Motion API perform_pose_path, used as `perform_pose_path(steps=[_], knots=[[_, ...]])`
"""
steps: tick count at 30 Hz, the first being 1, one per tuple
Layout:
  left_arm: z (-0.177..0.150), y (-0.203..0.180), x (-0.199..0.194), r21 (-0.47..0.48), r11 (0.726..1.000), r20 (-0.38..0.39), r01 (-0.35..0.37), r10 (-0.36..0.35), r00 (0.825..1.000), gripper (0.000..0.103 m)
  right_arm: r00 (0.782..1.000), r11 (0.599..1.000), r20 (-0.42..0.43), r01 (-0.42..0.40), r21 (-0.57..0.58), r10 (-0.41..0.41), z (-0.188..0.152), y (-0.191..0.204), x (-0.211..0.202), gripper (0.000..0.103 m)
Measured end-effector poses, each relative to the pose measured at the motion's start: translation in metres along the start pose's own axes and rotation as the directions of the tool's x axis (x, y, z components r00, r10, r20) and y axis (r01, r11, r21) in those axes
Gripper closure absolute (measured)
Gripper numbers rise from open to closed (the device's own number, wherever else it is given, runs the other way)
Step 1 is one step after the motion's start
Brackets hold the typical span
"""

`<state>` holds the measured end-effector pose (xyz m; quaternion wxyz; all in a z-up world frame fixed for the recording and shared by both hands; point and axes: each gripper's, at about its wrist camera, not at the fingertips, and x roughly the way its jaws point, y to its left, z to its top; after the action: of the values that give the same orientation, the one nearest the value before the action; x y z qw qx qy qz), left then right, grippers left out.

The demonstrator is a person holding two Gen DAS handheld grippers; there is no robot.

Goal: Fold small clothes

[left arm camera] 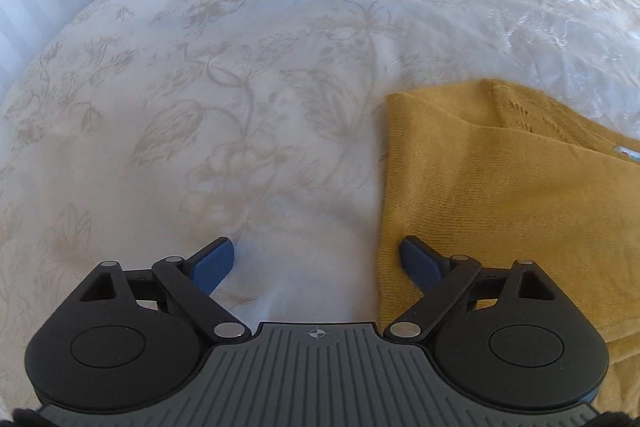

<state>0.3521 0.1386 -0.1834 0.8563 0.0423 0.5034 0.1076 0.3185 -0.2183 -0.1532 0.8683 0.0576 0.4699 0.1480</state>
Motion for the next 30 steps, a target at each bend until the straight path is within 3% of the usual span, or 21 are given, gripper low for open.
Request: perform_pose_path(steps=[5, 10, 14, 22, 30], knots=[[0.003, 0.003, 0.003, -0.020, 1.000, -0.016, 0.022, -0.023, 1.000, 0.008, 0.999, 0.999, -0.033, 0.002, 0.035, -0.001, -0.001, -0.022, 0.015, 0.013], [0.004, 0.005, 0.009, -0.064, 0.997, -0.028, 0.031, -0.033, 0.999, 0.005, 0.981, 0.976, -0.110, 0.171, 0.137, -0.157, -0.006, -0.072, 0.037, 0.013], [0.005, 0.009, 0.008, -0.068, 0.996, -0.027, 0.056, -0.058, 0.998, 0.003, 0.975, 0.947, -0.099, 0.218, 0.236, -0.200, -0.011, -0.096, 0.021, 0.011], [-0.003, 0.011, -0.025, -0.091, 0.987, -0.031, 0.135, -0.139, 0.990, 0.001, 0.982, 0.949, -0.075, 0.186, 0.257, -0.172, -0.047, -0.084, -0.029, 0.004], [-0.052, -0.008, -0.080, -0.043, 0.976, -0.062, 0.213, -0.215, 0.975, 0.001, 0.990, 0.962, -0.092, 0.124, 0.243, -0.105, -0.093, -0.048, -0.064, 0.001]])
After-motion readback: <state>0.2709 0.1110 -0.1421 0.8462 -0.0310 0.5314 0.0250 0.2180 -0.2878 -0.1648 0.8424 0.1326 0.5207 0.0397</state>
